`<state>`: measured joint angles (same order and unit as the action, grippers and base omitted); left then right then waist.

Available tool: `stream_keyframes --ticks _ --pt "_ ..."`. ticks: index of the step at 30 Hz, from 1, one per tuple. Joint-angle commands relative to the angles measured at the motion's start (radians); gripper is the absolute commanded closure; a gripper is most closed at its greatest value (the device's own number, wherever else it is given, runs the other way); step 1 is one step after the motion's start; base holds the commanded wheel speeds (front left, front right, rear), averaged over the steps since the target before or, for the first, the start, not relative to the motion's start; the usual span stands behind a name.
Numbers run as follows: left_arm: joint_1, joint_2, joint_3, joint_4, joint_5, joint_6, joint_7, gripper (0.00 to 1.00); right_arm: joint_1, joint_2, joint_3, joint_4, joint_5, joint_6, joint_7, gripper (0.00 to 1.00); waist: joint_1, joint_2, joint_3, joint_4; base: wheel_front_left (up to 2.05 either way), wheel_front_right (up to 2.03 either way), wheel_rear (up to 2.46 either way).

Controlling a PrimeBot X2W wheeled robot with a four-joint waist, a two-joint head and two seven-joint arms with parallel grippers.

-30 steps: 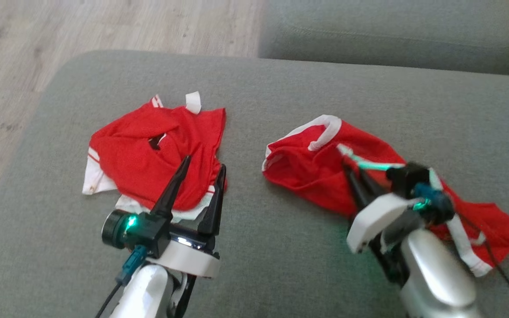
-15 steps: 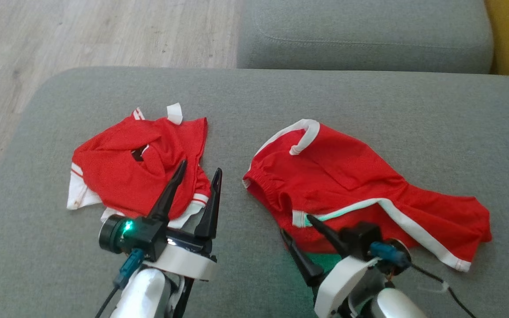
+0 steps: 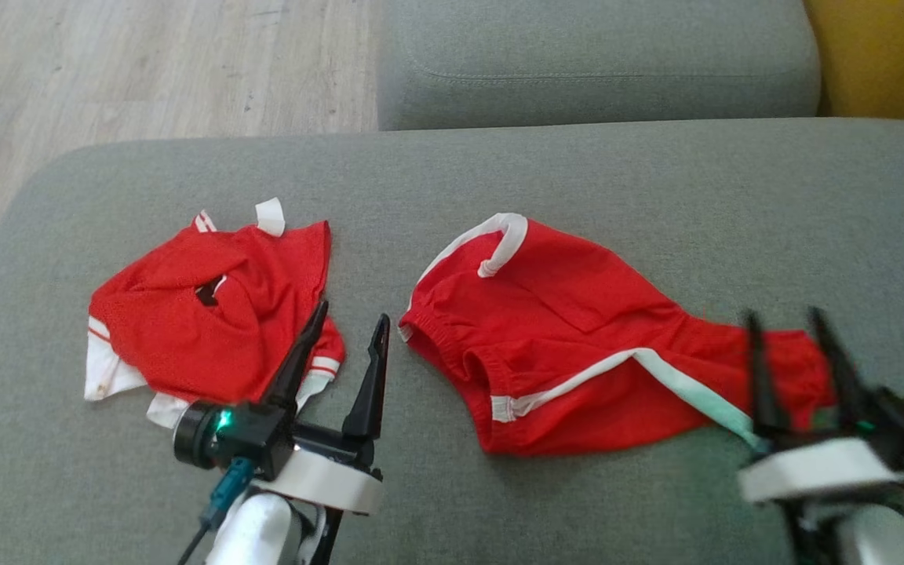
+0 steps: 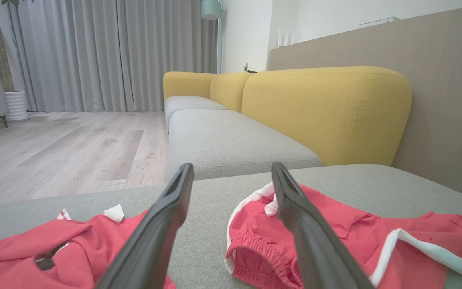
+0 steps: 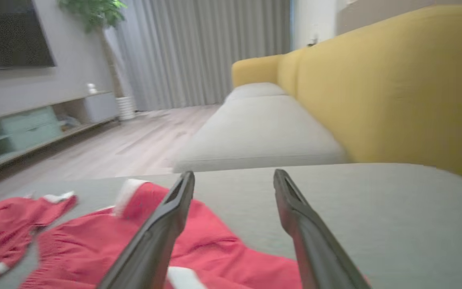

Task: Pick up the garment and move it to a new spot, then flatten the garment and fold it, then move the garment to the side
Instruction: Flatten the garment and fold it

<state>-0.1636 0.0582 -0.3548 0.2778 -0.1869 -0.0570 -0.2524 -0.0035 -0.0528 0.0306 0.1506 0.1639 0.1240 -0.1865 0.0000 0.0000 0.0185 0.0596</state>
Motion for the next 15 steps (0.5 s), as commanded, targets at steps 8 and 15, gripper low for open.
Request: stream_keyframes --ticks 8,15 --pt "-0.003 -0.002 0.005 -0.014 -0.023 -0.002 -0.009 0.0 0.028 0.002 -0.149 0.001 -0.059 0.007 -0.061 0.0 0.0 0.0 0.02 -0.011 0.0 0.0 0.0" --pt "-0.019 -0.006 -0.058 0.034 -0.088 -0.035 0.035 0.0 0.014 0.002 -0.142 0.008 -0.057 0.007 -0.07 0.0 0.0 0.0 0.033 -0.033 0.0 0.0 0.0"
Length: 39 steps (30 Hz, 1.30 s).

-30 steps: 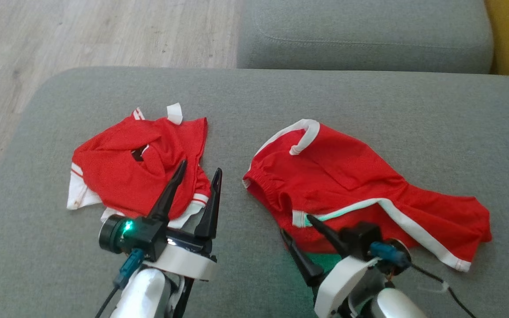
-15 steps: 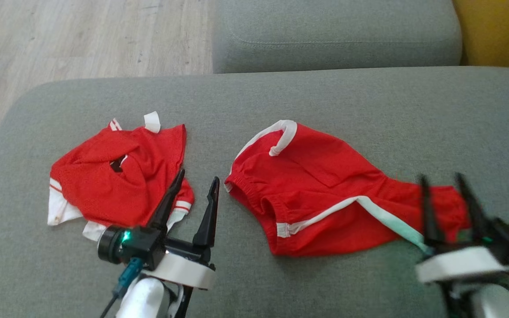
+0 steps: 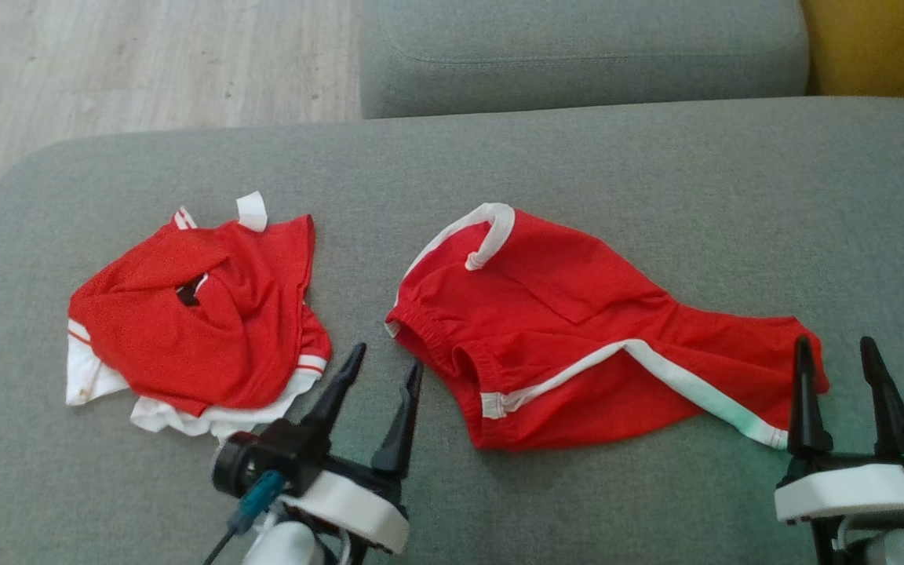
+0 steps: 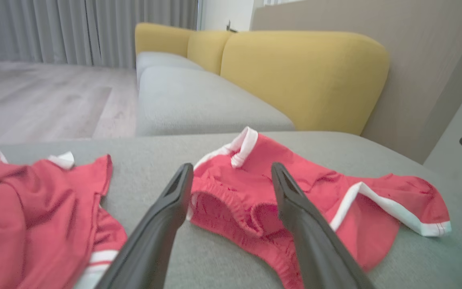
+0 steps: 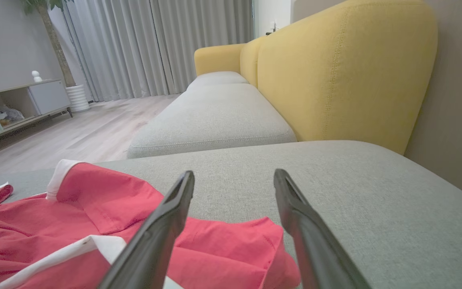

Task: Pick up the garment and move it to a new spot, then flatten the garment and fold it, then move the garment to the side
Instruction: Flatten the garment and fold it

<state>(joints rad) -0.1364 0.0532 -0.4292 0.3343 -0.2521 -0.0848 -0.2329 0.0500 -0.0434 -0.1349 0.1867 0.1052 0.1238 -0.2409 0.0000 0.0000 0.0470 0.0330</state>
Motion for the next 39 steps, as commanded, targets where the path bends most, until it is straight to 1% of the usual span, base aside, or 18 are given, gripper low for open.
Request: stream_keyframes --ticks 1,3,6,9,12,14,19,27,28,29,30,31,37,39 --pt "-0.046 -0.001 0.016 -0.023 -0.023 -0.007 0.015 0.0 -0.04 -0.007 0.024 -0.028 0.002 0.007 -0.015 0.0 0.0 0.0 0.005 -0.007 0.0 0.0 0.0" --pt "-0.055 -0.001 -0.02 -0.012 -0.054 -0.02 0.062 0.0 -0.041 -0.007 0.024 -0.025 0.003 0.007 -0.016 0.0 0.0 0.0 0.011 -0.015 0.0 0.0 0.0" --pt "-0.058 -0.002 -0.058 -0.006 -0.173 -0.034 0.145 0.0 -0.045 -0.007 0.03 -0.021 0.012 0.007 -0.018 0.0 0.0 0.0 0.022 -0.03 0.0 0.0 0.0" --pt "-0.07 -0.003 -0.099 -0.018 -0.264 -0.041 0.206 0.0 -0.052 -0.007 0.035 -0.017 0.017 0.007 -0.019 0.0 0.0 0.0 0.032 -0.043 0.0 0.0 0.0" --pt "-0.081 -0.003 -0.126 -0.032 -0.325 -0.043 0.247 0.0 -0.06 -0.007 0.034 -0.013 0.015 0.007 -0.02 0.0 0.0 0.0 0.042 -0.055 0.0 0.0 0.0" --pt "-0.089 -0.002 -0.141 -0.036 -0.337 -0.044 0.268 0.0 -0.064 -0.007 0.034 -0.009 0.015 0.007 -0.02 0.0 0.0 0.0 0.048 -0.063 0.0 0.0 0.0" --pt "-0.102 0.02 -0.183 -0.033 -0.325 -0.044 0.302 0.0 -0.073 -0.007 0.029 -0.009 0.015 0.007 -0.021 0.0 0.0 0.0 0.059 -0.082 0.0 0.0 0.0" --pt "-0.101 0.033 -0.197 -0.041 -0.336 -0.045 0.302 0.0 -0.074 -0.007 0.017 -0.001 0.011 0.007 -0.021 0.0 0.0 0.0 0.062 -0.094 0.0 0.0 0.0" --pt "-0.101 0.034 -0.197 -0.041 -0.338 -0.045 0.302 0.12 -0.074 -0.007 0.017 0.001 0.01 0.007 -0.021 0.0 0.0 0.0 0.061 -0.094 0.0 0.0 0.0" --pt "-0.102 0.036 -0.196 -0.041 -0.34 -0.045 0.301 0.56 -0.073 -0.007 0.016 0.002 0.009 0.007 -0.021 0.0 0.0 0.0 0.061 -0.094 0.0 0.0 0.0" --pt "-0.103 0.037 -0.197 -0.042 -0.342 -0.045 0.299 0.92 -0.073 -0.007 0.017 0.005 0.002 0.007 -0.021 0.0 0.0 0.0 0.06 -0.094 0.0 0.0 0.0" --pt "-0.103 0.038 -0.197 -0.043 -0.345 -0.045 0.298 1.0 -0.073 -0.007 0.02 0.006 -0.013 0.007 -0.021 0.0 0.0 0.0 0.06 -0.094 0.0 0.0 0.0" --pt "-0.107 0.047 -0.207 -0.05 -0.358 -0.045 0.299 1.0 -0.073 -0.007 0.021 0.008 -0.03 0.007 -0.021 0.0 0.0 0.0 0.058 -0.094 0.0 0.0 0.0" --pt "-0.109 0.053 -0.197 -0.051 -0.355 -0.037 0.28 1.0 -0.068 -0.007 0.03 0.016 -0.037 0.007 -0.021 0.0 0.0 0.0 0.057 -0.095 0.0 0.0 0.0"
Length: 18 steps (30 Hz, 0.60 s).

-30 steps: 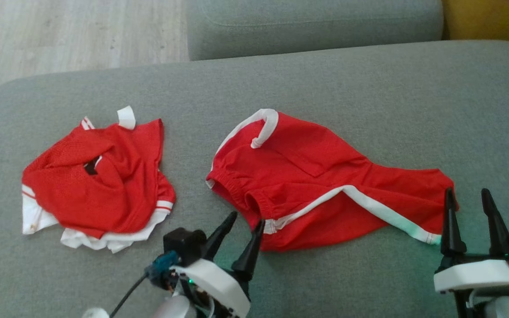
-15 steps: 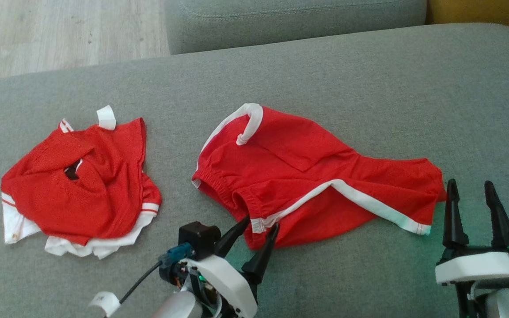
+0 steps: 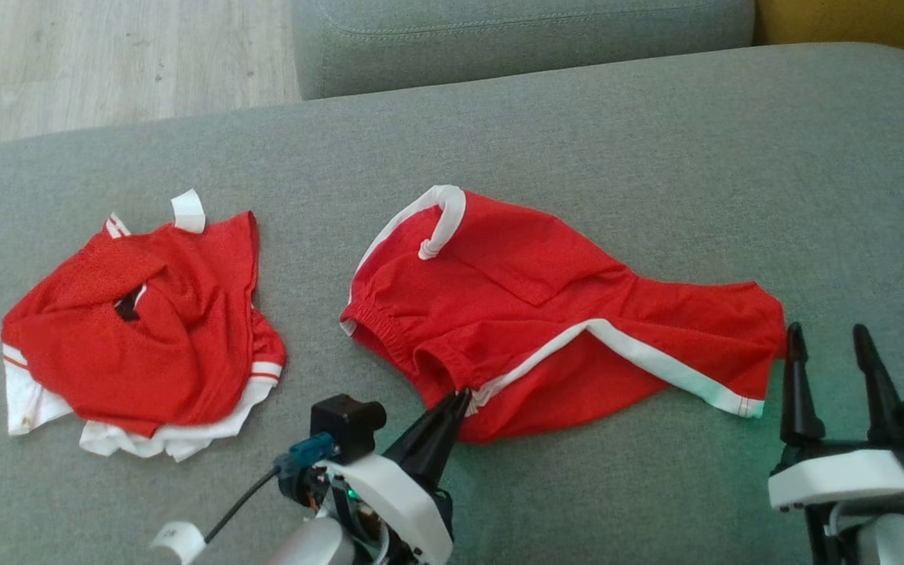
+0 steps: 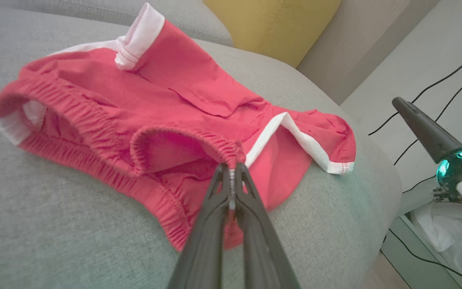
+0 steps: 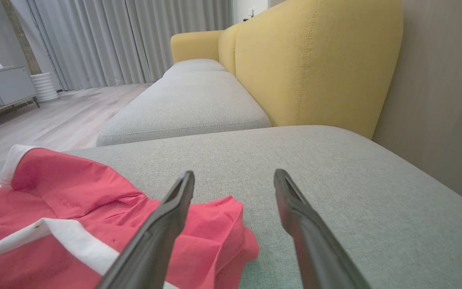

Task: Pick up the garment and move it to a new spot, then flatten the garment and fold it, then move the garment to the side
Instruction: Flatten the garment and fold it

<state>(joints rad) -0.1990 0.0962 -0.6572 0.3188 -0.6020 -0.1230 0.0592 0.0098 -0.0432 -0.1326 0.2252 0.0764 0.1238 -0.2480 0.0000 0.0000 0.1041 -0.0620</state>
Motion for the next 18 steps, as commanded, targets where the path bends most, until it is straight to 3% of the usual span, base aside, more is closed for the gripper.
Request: stream_keyframes --ticks 1,12,18 --pt "-0.048 0.012 0.036 -0.036 -0.003 0.006 -0.021 1.0 -0.024 -0.007 0.033 -0.017 -0.009 0.007 -0.013 0.0 0.0 0.0 -0.001 -0.001 0.0 0.0 0.0" --pt "-0.066 0.015 0.095 -0.049 0.02 0.055 -0.152 1.0 0.054 -0.007 0.069 0.022 -0.026 0.007 0.138 0.0 0.0 0.0 -0.005 -0.004 0.0 0.0 0.0" --pt "-0.078 0.013 0.092 -0.038 0.021 0.056 -0.168 1.0 0.059 -0.007 0.093 0.032 -0.053 0.007 0.226 0.0 0.0 0.0 0.001 -0.003 0.0 0.0 0.0"
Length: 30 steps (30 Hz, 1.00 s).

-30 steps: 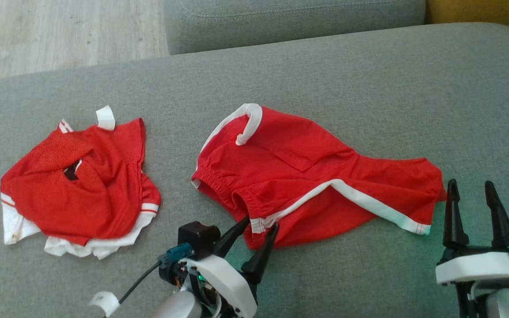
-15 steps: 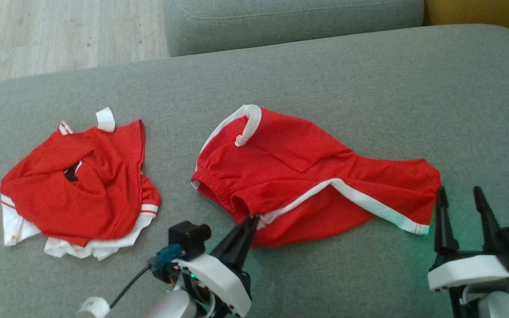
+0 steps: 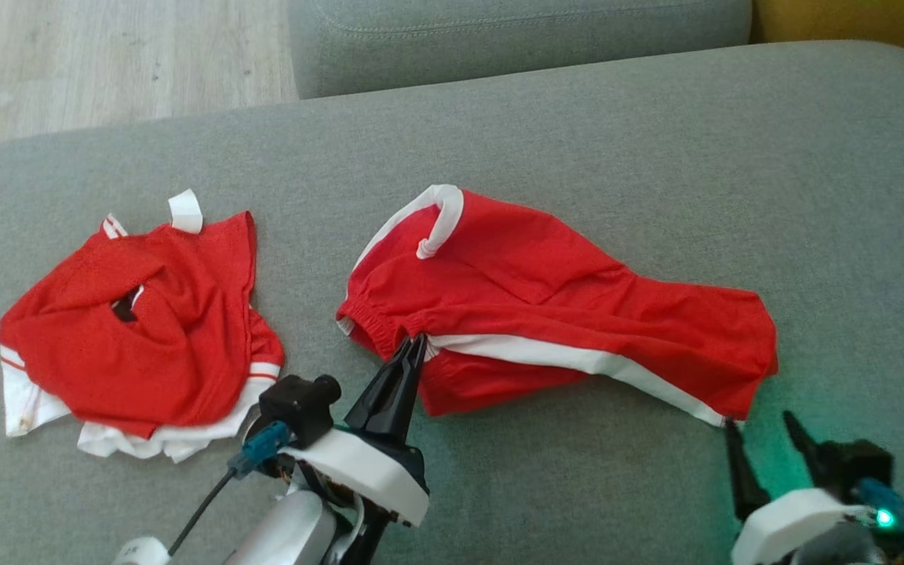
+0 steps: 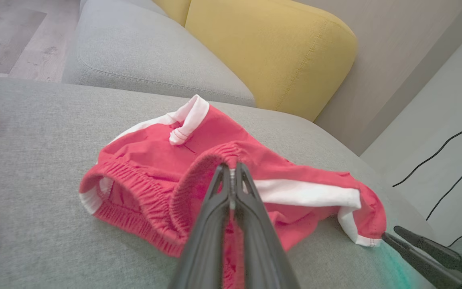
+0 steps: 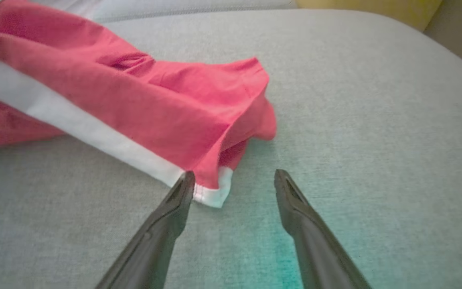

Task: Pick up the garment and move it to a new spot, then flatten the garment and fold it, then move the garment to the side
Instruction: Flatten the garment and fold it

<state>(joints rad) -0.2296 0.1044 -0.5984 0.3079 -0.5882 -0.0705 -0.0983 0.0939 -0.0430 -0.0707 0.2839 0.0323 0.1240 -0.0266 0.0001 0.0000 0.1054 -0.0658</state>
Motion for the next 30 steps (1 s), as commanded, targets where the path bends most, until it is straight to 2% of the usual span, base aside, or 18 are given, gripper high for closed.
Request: stream_keyframes --ticks 1,8,26,27,28,29,30 --pt "-0.049 0.004 0.033 -0.025 0.007 0.003 -0.012 1.0 -0.026 -0.007 0.038 -0.026 -0.016 0.007 0.019 0.0 -0.0001 0.0 0.001 0.001 0.0 0.0 0.0" --pt "-0.063 -0.005 0.02 -0.013 0.004 0.001 -0.016 1.0 -0.036 -0.007 0.065 -0.012 -0.054 0.007 0.08 0.0 -0.0001 0.0 0.01 0.012 0.0 0.0 0.0" --pt "-0.082 -0.003 -0.001 0.001 -0.006 -0.006 -0.012 1.0 -0.062 -0.007 0.067 -0.005 -0.07 0.007 0.086 0.0 -0.0001 0.0 0.031 0.043 0.0 0.0 0.0" --pt "-0.083 -0.002 -0.003 0.001 -0.005 -0.006 -0.011 1.0 -0.063 -0.007 0.07 -0.002 -0.068 0.007 0.09 0.12 -0.0001 0.0 0.032 0.044 0.0 0.0 0.0" --pt "-0.085 -0.002 -0.004 0.001 -0.005 -0.006 -0.01 1.0 -0.065 -0.007 0.072 0.001 -0.065 0.007 0.093 0.54 -0.0001 0.0 0.033 0.045 0.0 0.0 0.0" --pt "-0.086 -0.002 -0.005 0.002 -0.005 -0.006 -0.009 1.0 -0.066 -0.007 0.074 0.003 -0.062 0.007 0.096 0.87 -0.0001 0.0 0.034 0.046 0.0 0.0 0.0" --pt "-0.088 -0.001 -0.007 0.002 -0.003 -0.006 -0.008 1.0 -0.068 -0.007 0.077 0.006 -0.059 0.007 0.1 1.0 -0.0001 0.0 0.035 0.046 0.0 0.0 0.0"
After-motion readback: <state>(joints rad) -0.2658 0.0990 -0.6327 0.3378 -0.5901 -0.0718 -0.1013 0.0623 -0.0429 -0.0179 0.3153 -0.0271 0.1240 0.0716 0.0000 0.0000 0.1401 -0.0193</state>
